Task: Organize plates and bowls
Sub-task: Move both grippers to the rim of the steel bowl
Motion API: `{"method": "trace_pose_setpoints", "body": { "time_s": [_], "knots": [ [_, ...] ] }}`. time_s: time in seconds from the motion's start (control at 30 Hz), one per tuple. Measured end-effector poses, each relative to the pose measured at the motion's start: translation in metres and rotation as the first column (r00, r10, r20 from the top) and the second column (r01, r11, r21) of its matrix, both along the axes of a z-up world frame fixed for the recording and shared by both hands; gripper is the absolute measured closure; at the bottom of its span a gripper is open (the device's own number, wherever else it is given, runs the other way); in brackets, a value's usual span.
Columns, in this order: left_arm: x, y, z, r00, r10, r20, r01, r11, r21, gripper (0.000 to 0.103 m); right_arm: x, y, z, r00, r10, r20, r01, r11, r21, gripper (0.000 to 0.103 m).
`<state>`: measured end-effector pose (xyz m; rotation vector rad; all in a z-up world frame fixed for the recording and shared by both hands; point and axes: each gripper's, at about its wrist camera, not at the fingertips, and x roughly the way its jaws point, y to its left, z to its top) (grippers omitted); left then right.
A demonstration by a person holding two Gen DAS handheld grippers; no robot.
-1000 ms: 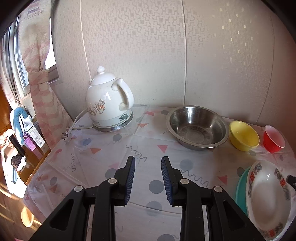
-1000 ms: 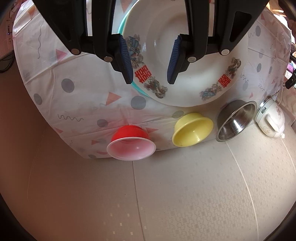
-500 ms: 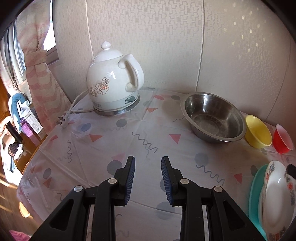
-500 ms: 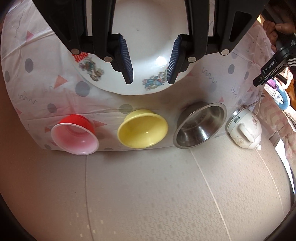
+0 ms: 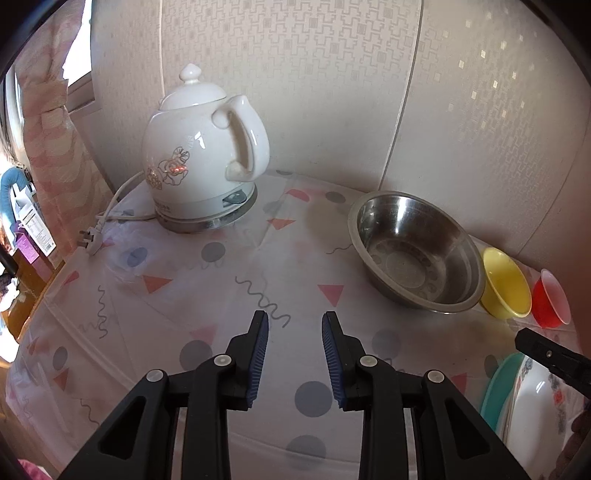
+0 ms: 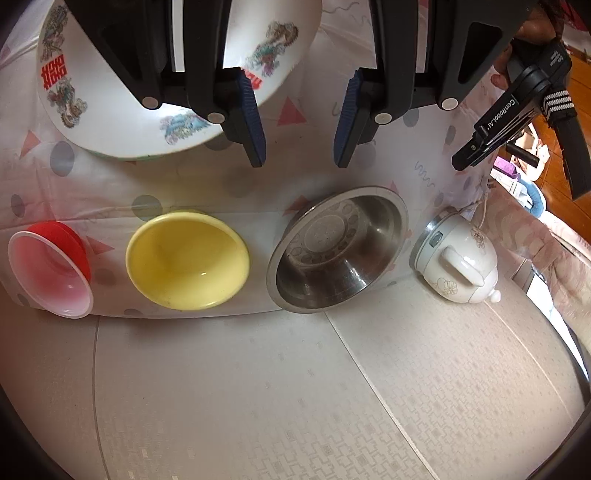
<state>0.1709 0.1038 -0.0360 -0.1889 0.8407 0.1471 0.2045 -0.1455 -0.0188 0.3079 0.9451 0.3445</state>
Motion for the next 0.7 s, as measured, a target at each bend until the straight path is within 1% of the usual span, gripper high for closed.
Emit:
{"method": "trace_pose_setpoints", "body": {
  "time_s": [0.1, 0.23, 0.33, 0.5, 0.57, 0.63, 0.7],
  "knots": [
    [0.014, -0.003, 0.002, 1.000, -0.022, 0.010, 0.022, 1.000, -0.018, 0.072, 0.014, 0.005, -0.003, 1.000, -0.010, -0.019, 0.010, 1.000, 0.007, 0.064],
    [0.035, -0.007, -0.001, 0.999, -0.049, 0.004, 0.049, 0.998, -0.042, 0.071, 0.034, 0.010, -0.007, 0.999, -0.032, -0.040, 0.032, 0.999, 0.008, 0.064],
    [0.050, -0.007, -0.004, 0.998, -0.067, 0.004, 0.067, 0.995, -0.072, 0.064, 0.049, 0.014, -0.010, 0.998, -0.046, -0.053, 0.046, 0.999, -0.002, 0.064],
    [0.074, -0.006, -0.012, 0.997, -0.071, -0.008, 0.070, 0.994, -0.088, 0.064, 0.067, 0.026, -0.017, 0.996, -0.046, -0.070, 0.043, 0.998, -0.044, 0.064],
    [0.081, -0.008, -0.015, 0.997, -0.080, -0.007, 0.079, 0.993, -0.092, 0.059, 0.072, 0.030, -0.021, 0.996, -0.049, -0.078, 0.045, 0.997, -0.058, 0.064],
    [0.089, -0.011, -0.018, 0.996, -0.085, -0.012, 0.084, 0.993, -0.089, 0.057, 0.075, 0.032, -0.026, 0.995, -0.049, -0.088, 0.043, 0.997, -0.067, 0.064],
    [0.096, -0.013, -0.024, 0.995, -0.099, -0.028, 0.096, 0.990, -0.107, 0.057, 0.079, 0.034, -0.030, 0.995, -0.043, -0.095, 0.036, 0.996, -0.076, 0.066]
  ]
}}
